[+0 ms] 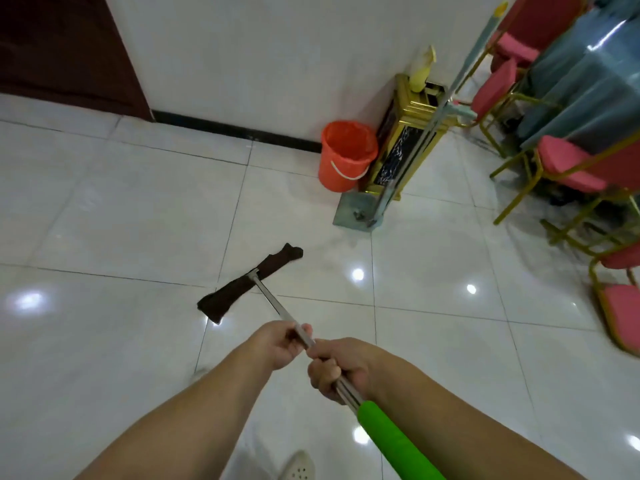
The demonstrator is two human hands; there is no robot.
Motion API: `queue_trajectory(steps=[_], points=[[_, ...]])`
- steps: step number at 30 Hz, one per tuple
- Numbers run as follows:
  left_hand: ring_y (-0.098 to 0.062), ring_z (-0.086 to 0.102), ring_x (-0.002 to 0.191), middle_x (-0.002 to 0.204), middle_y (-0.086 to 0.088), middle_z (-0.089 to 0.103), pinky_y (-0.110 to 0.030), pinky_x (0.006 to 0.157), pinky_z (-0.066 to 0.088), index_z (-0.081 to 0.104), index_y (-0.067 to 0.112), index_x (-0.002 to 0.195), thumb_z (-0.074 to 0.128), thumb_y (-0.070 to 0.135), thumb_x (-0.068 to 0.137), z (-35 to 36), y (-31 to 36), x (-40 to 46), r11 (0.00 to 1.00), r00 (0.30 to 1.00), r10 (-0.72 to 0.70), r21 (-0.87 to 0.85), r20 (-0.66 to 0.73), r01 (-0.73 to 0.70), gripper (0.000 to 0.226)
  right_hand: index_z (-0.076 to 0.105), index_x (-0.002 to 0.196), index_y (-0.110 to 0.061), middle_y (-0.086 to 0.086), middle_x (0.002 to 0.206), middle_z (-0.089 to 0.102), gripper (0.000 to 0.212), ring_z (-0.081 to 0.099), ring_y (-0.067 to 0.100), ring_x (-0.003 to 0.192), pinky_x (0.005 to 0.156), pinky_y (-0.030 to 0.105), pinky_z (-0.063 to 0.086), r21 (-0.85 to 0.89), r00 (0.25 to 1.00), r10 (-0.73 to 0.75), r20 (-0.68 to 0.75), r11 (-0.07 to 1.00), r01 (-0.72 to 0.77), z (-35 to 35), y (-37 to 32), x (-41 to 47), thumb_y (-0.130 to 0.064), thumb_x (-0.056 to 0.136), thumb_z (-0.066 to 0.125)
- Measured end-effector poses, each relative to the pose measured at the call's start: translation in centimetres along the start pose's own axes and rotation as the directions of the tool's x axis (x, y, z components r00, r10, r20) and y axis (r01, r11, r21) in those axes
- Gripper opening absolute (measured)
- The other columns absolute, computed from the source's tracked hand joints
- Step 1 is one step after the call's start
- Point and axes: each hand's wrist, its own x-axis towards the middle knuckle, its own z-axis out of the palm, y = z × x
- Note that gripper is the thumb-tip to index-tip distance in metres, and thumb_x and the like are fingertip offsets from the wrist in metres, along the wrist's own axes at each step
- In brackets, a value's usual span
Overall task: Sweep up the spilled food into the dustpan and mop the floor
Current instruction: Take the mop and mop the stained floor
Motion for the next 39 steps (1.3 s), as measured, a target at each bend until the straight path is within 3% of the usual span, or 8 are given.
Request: queue_trajectory(steps=[4, 8, 11, 17, 21, 26, 30, 39], points=[[-0.027, 0.051, 0.069, 0.082, -0.021, 0.049, -0.033, 0.033, 0.052, 0.048, -0.009, 0.089, 0.033, -0.001, 0.1, -1.2, 7.7, -1.0, 0.997, 0.999, 0.038, -0.06, 0.008, -0.038, 0.02, 0.045, 0.078, -0.008, 0.002, 0.046, 0.034, 0.02, 0.031, 0.008, 0.024, 0.025, 0.01, 0.027, -0.05, 0.999, 0.051, -0.01, 0.997, -0.052, 7.5, -4.0, 1.3, -0.006, 0.098, 0.043], [-0.029, 0.055, 0.113, 0.125, -0.026, 0.05, -0.031, 0.095, 0.044, 0.045, -0.007, 0.123, 0.032, 0.0, 0.101, -2.3, 15.2, -1.9, 0.98, 0.996, 0.08, -0.184, 0.031, -0.073, 0.026, 0.043, 0.067, -0.008, 0.002, 0.042, 0.033, 0.031, 0.03, 0.008, 0.021, 0.025, 0.01, 0.026, -0.043, 0.997, 0.081, 0.012, 0.996, -0.08, 14.8, -7.8, 3.3, -0.009, 0.097, 0.044], [-0.028, 0.043, 0.131, 0.131, -0.025, 0.045, -0.036, 0.107, 0.034, 0.047, -0.01, 0.09, 0.032, -0.004, 0.1, -2.8, 20.2, -2.3, 0.969, 0.994, 0.095, -0.233, 0.058, -0.079, 0.02, 0.043, 0.066, -0.009, 0.003, 0.04, 0.034, 0.033, 0.032, 0.009, 0.021, 0.025, 0.01, 0.027, 0.025, 0.994, 0.083, 0.074, 0.996, -0.085, 19.1, -10.8, 4.8, -0.012, 0.098, 0.044], [-0.023, 0.053, 0.074, 0.086, -0.022, 0.05, -0.027, 0.088, 0.05, 0.048, -0.01, 0.084, 0.03, -0.011, 0.097, -3.8, 27.9, -2.5, 0.976, 0.986, 0.167, -0.143, 0.021, -0.162, 0.022, 0.052, 0.077, -0.005, 0.003, 0.04, 0.034, 0.031, 0.035, 0.009, 0.021, 0.023, 0.011, 0.03, 0.184, 0.979, 0.045, 0.198, 0.98, -0.082, 26.5, -14.4, 8.0, -0.022, 0.101, 0.044], [-0.021, 0.053, 0.073, 0.081, -0.017, 0.052, -0.032, 0.11, 0.035, 0.049, -0.008, 0.079, 0.037, -0.005, 0.097, -4.8, 32.6, -1.7, 0.981, 0.984, 0.178, -0.08, -0.013, -0.178, 0.022, 0.053, 0.074, -0.003, 0.004, 0.038, 0.035, 0.038, 0.035, 0.01, 0.02, 0.022, 0.011, 0.028, 0.227, 0.975, 0.037, 0.219, 0.97, -0.088, 30.6, -16.2, 10.6, -0.028, 0.102, 0.042], [-0.022, 0.054, 0.068, 0.077, -0.019, 0.051, -0.026, 0.068, 0.055, 0.049, -0.009, 0.079, 0.038, -0.001, 0.099, -4.7, 38.3, -1.2, 0.965, 0.971, 0.235, -0.108, -0.05, -0.239, 0.024, 0.053, 0.064, -0.002, 0.005, 0.037, 0.036, 0.053, 0.034, 0.011, 0.019, 0.022, 0.009, 0.025, 0.291, 0.967, 0.035, 0.254, 0.95, -0.111, 34.8, -19.7, 13.7, -0.034, 0.102, 0.035], [-0.027, 0.054, 0.091, 0.08, -0.018, 0.051, -0.036, 0.092, 0.043, 0.046, -0.008, 0.106, 0.038, 0.005, 0.101, -3.2, 43.7, -0.8, 0.965, 0.968, 0.247, -0.077, -0.053, -0.251, 0.016, 0.044, 0.066, -0.006, 0.006, 0.041, 0.043, 0.046, 0.032, 0.011, 0.018, 0.023, 0.008, 0.024, 0.329, 0.961, 0.007, 0.275, 0.939, -0.101, 38.2, -24.2, 15.4, -0.03, 0.101, 0.025], [-0.027, 0.059, 0.075, 0.062, -0.02, 0.058, -0.026, 0.085, 0.052, 0.05, -0.009, 0.081, 0.04, 0.002, 0.099, 3.6, 58.0, 2.2, 0.953, 0.945, 0.303, 0.027, -0.126, -0.302, 0.023, 0.048, 0.074, -0.004, 0.005, 0.038, 0.042, 0.035, 0.033, 0.009, 0.019, 0.022, 0.009, 0.027, 0.295, 0.969, 0.034, 0.246, 0.949, -0.108, 45.1, -38.8, 17.9, -0.03, 0.098, 0.045]])
